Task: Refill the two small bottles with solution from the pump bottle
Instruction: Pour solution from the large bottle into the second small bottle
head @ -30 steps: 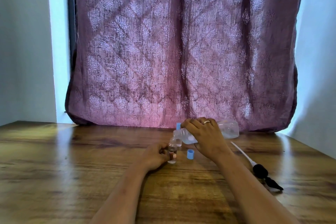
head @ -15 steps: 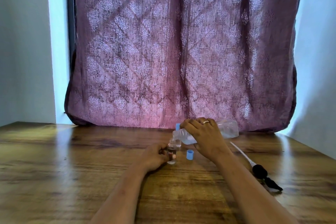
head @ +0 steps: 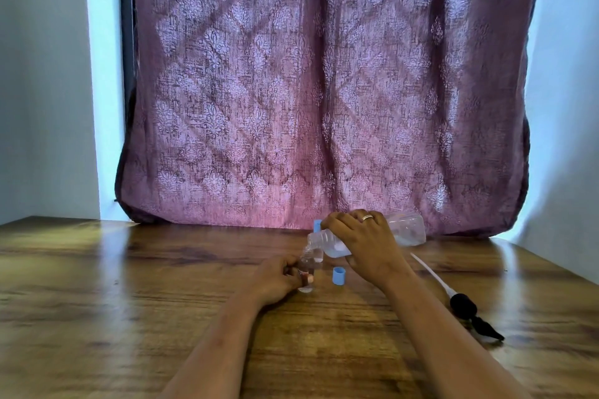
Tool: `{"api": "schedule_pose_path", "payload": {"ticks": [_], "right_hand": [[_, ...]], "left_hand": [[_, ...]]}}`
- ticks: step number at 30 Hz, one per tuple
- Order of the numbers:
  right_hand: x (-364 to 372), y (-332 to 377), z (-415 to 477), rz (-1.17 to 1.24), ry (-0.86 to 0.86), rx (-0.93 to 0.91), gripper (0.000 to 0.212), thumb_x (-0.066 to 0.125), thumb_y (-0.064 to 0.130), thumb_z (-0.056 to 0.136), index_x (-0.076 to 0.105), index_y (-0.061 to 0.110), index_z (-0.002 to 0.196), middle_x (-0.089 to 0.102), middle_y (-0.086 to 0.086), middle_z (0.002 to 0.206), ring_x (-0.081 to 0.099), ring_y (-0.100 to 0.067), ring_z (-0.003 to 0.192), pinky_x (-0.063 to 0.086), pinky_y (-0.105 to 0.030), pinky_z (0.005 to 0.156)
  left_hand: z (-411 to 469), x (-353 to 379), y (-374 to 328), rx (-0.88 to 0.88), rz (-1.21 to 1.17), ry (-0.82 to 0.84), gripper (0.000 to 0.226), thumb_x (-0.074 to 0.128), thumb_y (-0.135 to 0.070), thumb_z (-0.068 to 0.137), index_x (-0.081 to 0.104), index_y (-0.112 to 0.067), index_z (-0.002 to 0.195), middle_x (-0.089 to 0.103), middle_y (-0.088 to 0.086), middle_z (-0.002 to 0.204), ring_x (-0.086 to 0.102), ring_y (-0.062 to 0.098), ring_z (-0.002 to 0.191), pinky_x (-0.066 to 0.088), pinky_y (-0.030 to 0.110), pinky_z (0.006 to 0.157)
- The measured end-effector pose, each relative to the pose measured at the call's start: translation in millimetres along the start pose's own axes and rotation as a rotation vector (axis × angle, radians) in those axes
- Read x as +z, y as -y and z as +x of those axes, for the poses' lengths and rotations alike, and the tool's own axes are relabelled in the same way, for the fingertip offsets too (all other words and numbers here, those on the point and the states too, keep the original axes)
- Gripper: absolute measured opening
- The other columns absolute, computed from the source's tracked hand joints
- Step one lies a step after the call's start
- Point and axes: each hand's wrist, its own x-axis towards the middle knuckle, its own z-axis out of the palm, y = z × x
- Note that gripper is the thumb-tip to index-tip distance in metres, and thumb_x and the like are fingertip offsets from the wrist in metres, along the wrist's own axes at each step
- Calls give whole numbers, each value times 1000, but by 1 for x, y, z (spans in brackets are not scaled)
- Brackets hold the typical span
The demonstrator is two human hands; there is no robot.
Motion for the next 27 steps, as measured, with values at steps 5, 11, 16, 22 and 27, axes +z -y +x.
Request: {"api": "schedule_pose_path", "payload": {"ticks": [5,11,16,22,27], "right_hand": [[1,-1,0,-15,-13,-5,68,69,1,59,49,31,117,58,11,117,58,-21,98,42,-35,82],[4,-2,1,-22,-45,-13,69,68,-1,57,50,31,116,59,11,116,59,-21,97,42,-36,80],[6,-3,0,-25,-56,-16,70,69,-1,57,49,31,116,59,11,117,58,-21,98,42,-36,81],[12,-4,0,11,-77,30,65,78,14,59,49,34,114,60,15,112,60,-17,91,41,-32,78],[13,-7,0,211,-95,154,56,71,26,69,44,35,117,59,11,110,57,-20,95,37,-35,81]], "left_hand": [[0,0,0,1,8,7,13,70,-30,83,65,-36,93,71,3,105,64,17,99,48,32,91],[2,0,1,-27,9,24,25,71,-31,83,67,-28,107,71,2,103,64,19,100,50,39,95],[2,0,1,-27,11,25,24,71,-31,83,67,-29,106,70,1,105,63,19,101,49,39,96],[1,0,0,-34,-6,25,14,71,-31,83,66,-35,95,70,0,104,63,15,99,49,31,92],[3,0,3,-24,3,13,18,72,-31,82,67,-33,99,71,1,102,65,17,99,51,37,94]]}}
